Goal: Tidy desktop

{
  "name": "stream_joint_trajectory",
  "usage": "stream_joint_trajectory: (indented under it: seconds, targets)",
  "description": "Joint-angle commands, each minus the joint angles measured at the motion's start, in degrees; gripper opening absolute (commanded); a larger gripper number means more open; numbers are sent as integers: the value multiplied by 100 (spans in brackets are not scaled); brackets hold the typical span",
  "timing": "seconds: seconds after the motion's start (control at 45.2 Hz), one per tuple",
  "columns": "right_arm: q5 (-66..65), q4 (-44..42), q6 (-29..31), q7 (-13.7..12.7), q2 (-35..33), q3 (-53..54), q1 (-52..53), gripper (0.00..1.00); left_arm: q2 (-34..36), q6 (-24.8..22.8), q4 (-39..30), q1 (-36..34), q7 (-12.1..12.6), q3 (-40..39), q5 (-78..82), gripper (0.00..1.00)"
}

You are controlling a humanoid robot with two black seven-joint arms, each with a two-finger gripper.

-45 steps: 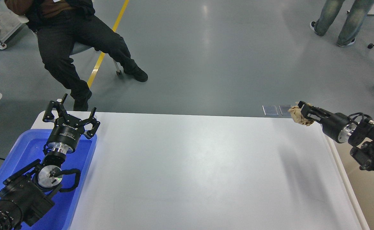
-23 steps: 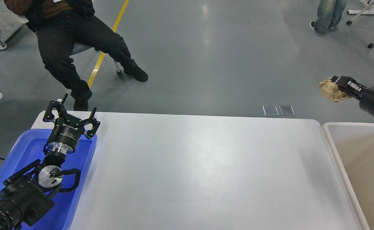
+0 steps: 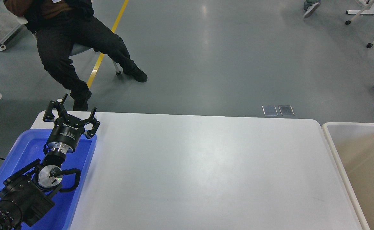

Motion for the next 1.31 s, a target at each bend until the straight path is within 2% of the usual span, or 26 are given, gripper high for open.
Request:
stream_joint_trajectory:
  seconds: [0.0,0.31,0.332,0.354,0.376,0.398,0.421,0.841,1.151,1.284]
  targets:
    - [525,-233,-690,-1305,272,1576,-645,0,0,5,1,0,0,0,0,100]
    - [534,-233,-1270,-1314,755,1955,-1200,0,0,5,1,8,0,0,0,100]
    - [534,-242,-1297,-1305,773,1955,-1200,7,0,5,1,0,0,0,0,100]
    - [525,-233,-1323,-1305,790,1955,-1200,21,0,5,1,8,0,0,-9,100]
    - [534,-233,-1332,-1296,790,1955,-1200,44,0,5,1,0,0,0,-9,100]
    - [534,-233,-1341,-1296,790,1955,-1200,82,0,5,1,0,0,0,0,100]
    - [534,-242,-1350,-1288,790,1955,-1200,100,0,5,1,0,0,0,0,100]
    - [490,-233,-1332,-1270,738,1868,-1077,100,0,5,1,0,0,0,0,100]
    - [525,-225,-1280,-1270,738,1973,-278,100,0,5,1,0,0,0,0,100]
    - [542,-146,-1236,-1226,799,2481,21,100,9,5,1,9,0,0,0,100]
